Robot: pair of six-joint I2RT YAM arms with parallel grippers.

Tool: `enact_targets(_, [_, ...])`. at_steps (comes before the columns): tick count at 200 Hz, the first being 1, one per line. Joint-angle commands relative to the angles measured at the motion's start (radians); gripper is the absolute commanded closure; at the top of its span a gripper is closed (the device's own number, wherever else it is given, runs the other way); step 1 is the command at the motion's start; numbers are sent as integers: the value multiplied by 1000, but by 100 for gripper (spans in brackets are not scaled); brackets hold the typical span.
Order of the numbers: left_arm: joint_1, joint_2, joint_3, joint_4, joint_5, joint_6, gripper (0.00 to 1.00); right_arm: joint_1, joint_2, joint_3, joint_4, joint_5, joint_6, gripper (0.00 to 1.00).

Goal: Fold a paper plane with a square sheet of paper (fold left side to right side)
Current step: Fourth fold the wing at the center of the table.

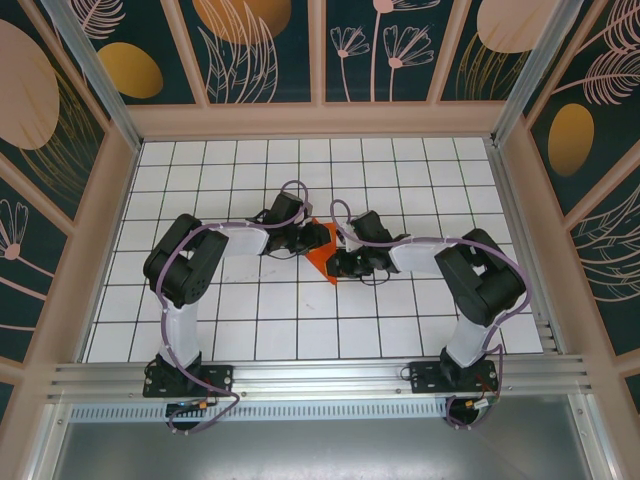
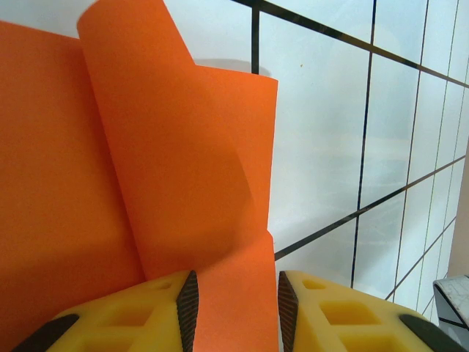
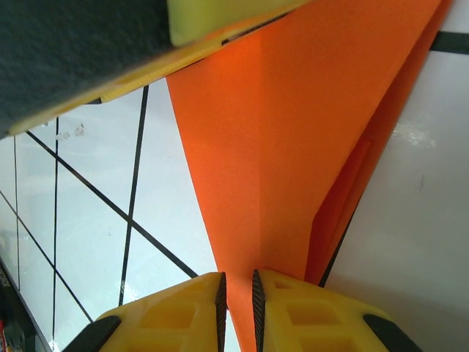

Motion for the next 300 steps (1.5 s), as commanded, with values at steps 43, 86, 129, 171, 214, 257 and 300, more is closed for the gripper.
enact_targets(43, [-5, 43, -16, -68, -64, 14, 63, 15, 0, -3, -36, -18, 4, 79])
enact_targets(86, [-5, 42, -21, -66, -65, 14, 63, 18, 25, -1, -63, 7, -7, 79])
enact_targets(129, [-5, 43, -22, -66, -74, 14, 62, 31, 34, -2, -112, 39, -24, 79])
enact_targets(171, [-5, 48, -22, -66, -78, 14, 63, 38, 26, -28, -150, 47, -23, 86])
enact_targets(214, [-5, 51, -20, -71, -83, 16, 63, 58, -11, -64, -177, 48, -21, 88])
enact_targets(257, [-4, 55, -21, -72, -87, 16, 63, 65, -54, -108, -187, 45, -12, 89])
enact_targets(300, [-5, 52, -21, -74, -88, 17, 63, 71, -78, -122, -221, 63, -24, 89])
